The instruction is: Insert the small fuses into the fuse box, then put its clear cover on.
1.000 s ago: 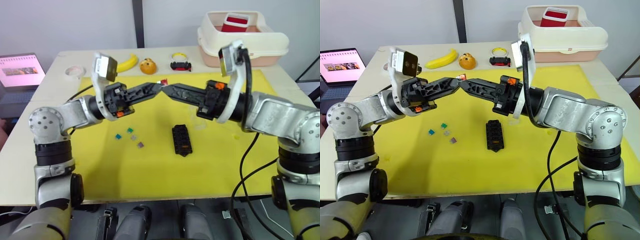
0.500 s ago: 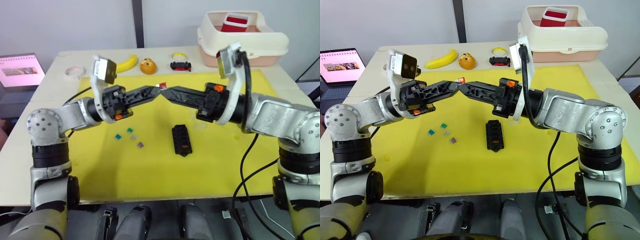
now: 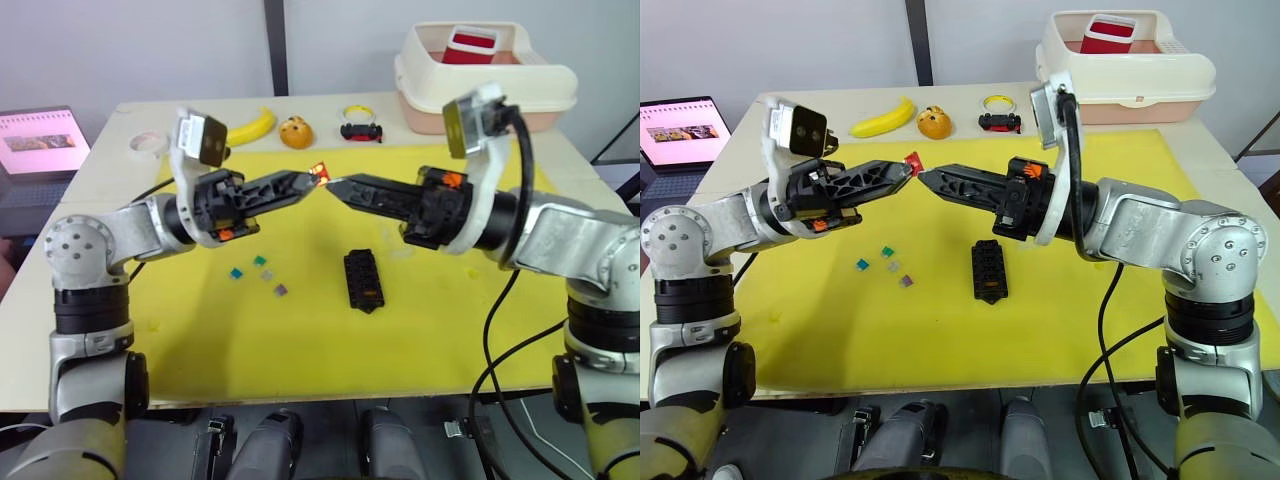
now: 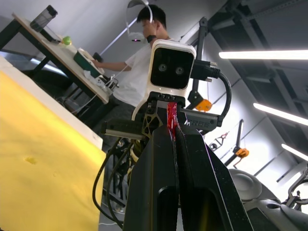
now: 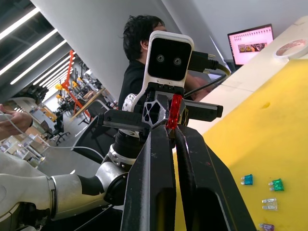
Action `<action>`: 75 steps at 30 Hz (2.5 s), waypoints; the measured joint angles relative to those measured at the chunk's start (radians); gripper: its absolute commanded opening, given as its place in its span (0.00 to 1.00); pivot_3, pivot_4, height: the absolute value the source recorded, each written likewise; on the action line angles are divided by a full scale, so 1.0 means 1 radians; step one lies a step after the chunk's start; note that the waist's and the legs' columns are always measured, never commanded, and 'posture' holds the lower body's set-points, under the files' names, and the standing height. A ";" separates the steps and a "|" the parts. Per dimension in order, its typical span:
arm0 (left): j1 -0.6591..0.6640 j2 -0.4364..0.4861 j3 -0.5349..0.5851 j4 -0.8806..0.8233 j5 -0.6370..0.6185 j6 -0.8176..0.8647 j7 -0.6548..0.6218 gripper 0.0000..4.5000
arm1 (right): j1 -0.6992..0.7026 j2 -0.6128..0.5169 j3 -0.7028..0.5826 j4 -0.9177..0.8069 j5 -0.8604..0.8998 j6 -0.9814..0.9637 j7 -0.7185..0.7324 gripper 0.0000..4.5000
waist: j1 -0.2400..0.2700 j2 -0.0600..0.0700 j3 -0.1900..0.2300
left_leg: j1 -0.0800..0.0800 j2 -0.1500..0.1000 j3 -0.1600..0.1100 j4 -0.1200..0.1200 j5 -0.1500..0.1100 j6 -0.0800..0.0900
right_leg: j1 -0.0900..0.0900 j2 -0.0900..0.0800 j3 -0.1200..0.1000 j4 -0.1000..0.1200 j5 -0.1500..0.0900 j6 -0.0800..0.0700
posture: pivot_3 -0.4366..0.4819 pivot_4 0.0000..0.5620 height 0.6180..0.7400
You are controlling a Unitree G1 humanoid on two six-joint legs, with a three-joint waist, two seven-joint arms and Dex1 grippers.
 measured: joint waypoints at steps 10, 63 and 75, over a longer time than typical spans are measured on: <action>0.008 0.002 -0.010 -0.005 0.006 -0.006 0.000 0.00 | 0.000 -0.038 0.011 -0.020 0.000 -0.001 -0.011 0.17 | 0.000 0.000 0.000 | 0.000 0.000 0.000 0.000 0.000 0.000 | 0.000 0.000 0.000 0.000 0.000 0.000 | 0.48 0.27 1.00; 0.130 0.641 -0.012 -0.201 0.483 -0.086 -0.580 1.00 | -0.095 -0.303 0.114 -0.039 -0.219 0.204 0.221 0.00 | -0.005 0.001 0.002 | 0.000 0.003 0.004 -0.004 -0.001 0.001 | -0.004 0.003 0.001 -0.002 0.000 0.000 | 0.48 0.27 1.00; 0.025 0.732 -0.175 -0.134 0.876 -0.442 -1.006 1.00 | -0.101 -0.363 0.235 -0.127 -0.775 0.159 0.676 0.00 | 0.001 0.002 0.004 | -0.001 0.004 0.007 -0.004 -0.003 0.005 | -0.004 0.002 0.001 -0.002 0.000 0.000 | 0.48 0.27 1.00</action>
